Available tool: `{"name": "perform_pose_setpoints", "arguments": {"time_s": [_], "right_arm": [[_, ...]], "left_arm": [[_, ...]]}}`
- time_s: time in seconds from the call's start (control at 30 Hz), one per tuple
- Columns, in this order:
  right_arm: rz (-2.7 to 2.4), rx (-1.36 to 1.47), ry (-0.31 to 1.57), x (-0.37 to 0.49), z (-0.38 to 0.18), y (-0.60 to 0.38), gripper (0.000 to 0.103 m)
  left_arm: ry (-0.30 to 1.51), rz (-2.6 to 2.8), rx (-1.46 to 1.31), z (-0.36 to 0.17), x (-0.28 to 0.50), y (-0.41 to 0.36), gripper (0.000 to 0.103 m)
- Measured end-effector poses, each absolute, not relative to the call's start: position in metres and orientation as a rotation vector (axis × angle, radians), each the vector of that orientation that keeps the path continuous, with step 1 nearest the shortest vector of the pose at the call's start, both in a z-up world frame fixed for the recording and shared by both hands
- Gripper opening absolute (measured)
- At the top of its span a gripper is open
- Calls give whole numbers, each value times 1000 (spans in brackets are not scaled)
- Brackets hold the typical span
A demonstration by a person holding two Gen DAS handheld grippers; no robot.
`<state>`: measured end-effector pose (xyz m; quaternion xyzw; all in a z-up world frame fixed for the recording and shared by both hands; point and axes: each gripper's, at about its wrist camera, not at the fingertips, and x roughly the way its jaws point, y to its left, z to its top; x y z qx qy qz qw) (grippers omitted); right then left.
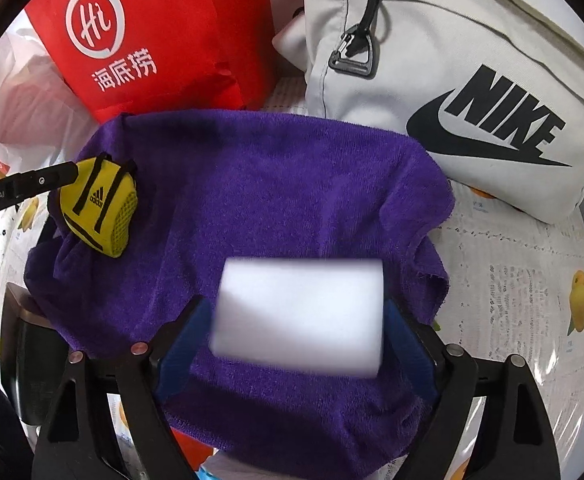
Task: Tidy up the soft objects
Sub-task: 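Carry the yellow bag onto the purple towel with the left while the right sets the foam block there, then grasp the orange-print snack packet with the left gripper while the right moves toward the black watch strap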
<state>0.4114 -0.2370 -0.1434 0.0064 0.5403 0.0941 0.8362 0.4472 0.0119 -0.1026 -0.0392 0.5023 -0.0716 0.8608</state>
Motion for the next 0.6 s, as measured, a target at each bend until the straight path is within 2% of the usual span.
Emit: {"name": "perform_pose_setpoints", "arguments": {"time_s": [0.07,0.17,0.6], "right_arm": [[204,19,1141,409,-142,-238,87],[203,26,1149,405,-139,-242,87],[243,-3,1006,339,-70,-231,87]], "left_arm": [[1055,-145,-62,-99,444,10,64],[1061,-99,-44,-92,435,11,74],[957,-101,-67,-49,337,29,74]]}}
